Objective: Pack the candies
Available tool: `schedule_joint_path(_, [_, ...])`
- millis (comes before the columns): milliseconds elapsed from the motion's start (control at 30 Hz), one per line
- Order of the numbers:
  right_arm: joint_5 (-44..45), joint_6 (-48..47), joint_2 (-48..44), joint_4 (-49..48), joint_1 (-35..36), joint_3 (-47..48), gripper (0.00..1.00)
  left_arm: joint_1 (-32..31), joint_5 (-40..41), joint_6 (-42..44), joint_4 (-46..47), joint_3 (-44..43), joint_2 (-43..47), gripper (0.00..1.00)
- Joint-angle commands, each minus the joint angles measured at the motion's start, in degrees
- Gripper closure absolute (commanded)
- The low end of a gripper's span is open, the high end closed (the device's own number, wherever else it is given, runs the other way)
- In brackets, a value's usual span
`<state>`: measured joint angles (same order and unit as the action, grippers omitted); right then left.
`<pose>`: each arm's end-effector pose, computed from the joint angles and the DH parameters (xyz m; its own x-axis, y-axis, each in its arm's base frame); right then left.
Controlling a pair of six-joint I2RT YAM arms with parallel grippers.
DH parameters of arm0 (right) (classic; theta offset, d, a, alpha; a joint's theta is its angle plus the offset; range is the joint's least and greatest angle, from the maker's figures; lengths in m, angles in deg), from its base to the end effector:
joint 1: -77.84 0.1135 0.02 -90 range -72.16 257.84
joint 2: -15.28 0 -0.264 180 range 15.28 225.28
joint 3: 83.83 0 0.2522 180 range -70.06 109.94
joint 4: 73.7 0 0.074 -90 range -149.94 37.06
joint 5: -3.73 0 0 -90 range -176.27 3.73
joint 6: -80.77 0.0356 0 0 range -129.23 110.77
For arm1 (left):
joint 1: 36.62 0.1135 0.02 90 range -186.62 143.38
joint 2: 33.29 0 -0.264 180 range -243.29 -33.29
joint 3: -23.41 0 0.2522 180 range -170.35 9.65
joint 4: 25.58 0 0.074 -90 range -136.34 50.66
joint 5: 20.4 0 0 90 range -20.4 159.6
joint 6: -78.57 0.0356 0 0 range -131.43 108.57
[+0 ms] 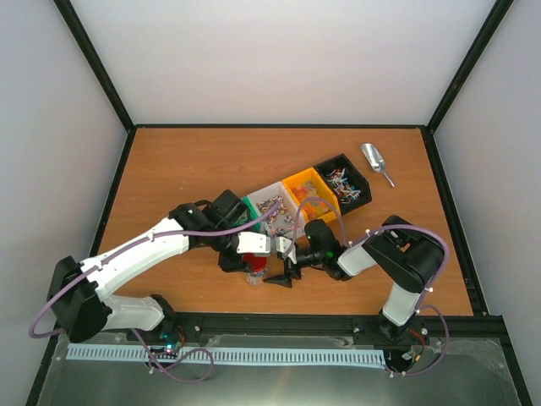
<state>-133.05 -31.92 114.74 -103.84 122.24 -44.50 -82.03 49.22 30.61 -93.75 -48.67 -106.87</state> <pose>0.1778 0.2104 0.1060 0.0293 -0.3410 -0.9396 -0.9959 -0.0909 0.0020 0.1560 -0.1759 0.2594 0.0150 0.8789 -0.4767 0.9997 -0.0224 -0.0099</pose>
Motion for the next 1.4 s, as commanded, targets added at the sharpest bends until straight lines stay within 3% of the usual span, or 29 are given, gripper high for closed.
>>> schedule_joint_path(0, [4.53, 3.69, 1.41, -11.14, 0.87, -0.84, 0.0, 0.23, 0.85, -7.09, 2.74, 4.01, 2.31, 0.42])
schedule_joint_path(233, [5.58, 5.14, 3.24, -13.24, 3.75, -1.32, 0.0, 0.28, 2.08, -11.34, 5.62, 6.18, 3.28, 0.42])
schedule_joint_path(567, [5.66, 8.0, 7.82, -16.43, 6.26, 0.15, 0.0, 0.21, 2.1, -11.09, 6.07, 7.28, 3.65, 0.42])
schedule_joint_path(800, [4.88, 5.58, 7.48, -16.06, 6.22, 0.05, 0.18, 0.19, -0.65, -5.72, 2.41, 6.56, 3.51, 0.42])
schedule_joint_path(1067, [1.41, 0.32, 6.65, -12.34, 6.0, 0.44, 0.32, 0.24, 0.51, 11.6, -5.86, -0.52, -0.58, 0.41])
schedule_joint_path(1167, [1.41, 0.12, 6.34, -11.26, 5.72, 0.8, 0.38, 0.23, 2.92, 13.57, -6.26, -3.89, -1.91, 0.35])
schedule_joint_path(1367, [3.37, 1.83, 6.46, -12.08, 5.52, 0.94, 0.4, 0.41, -0.86, 4.53, -8.11, -6.96, -0.27, 0.01])
